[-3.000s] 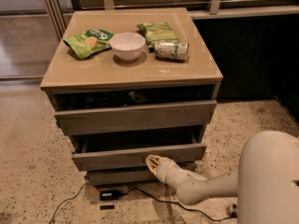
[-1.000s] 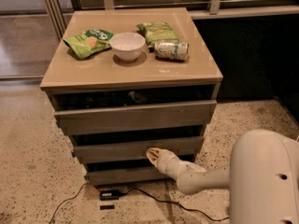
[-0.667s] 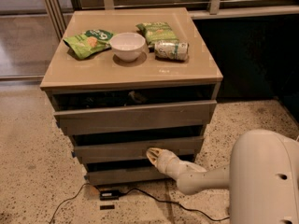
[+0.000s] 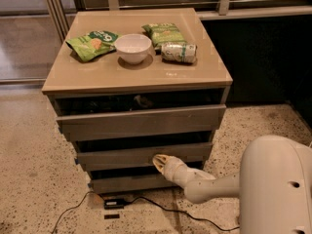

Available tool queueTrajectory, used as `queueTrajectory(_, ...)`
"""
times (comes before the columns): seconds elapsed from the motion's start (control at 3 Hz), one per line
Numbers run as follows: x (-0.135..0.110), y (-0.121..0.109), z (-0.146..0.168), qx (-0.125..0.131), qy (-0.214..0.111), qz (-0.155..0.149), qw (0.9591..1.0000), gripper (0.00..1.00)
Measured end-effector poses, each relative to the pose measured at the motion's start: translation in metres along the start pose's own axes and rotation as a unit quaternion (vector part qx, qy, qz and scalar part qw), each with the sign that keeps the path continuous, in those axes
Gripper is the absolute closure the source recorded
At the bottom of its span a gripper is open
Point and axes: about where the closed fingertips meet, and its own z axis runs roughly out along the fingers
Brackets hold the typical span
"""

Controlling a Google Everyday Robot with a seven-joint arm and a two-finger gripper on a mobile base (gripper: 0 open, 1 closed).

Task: Close middle drawer

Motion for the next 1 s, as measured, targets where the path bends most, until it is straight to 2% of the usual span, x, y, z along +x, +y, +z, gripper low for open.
queueTrajectory(0.33,0.0,0.0,0.0,0.0,0.0,0.0,1.0,0.24)
queueTrajectory(0.67,-0.0002,0.0,0.0002,0.0,0.0,0.0,1.0,0.0)
queueTrajectory(1.0,-0.0002,0.0,0.0002,0.0,0.0,0.0,1.0,0.0)
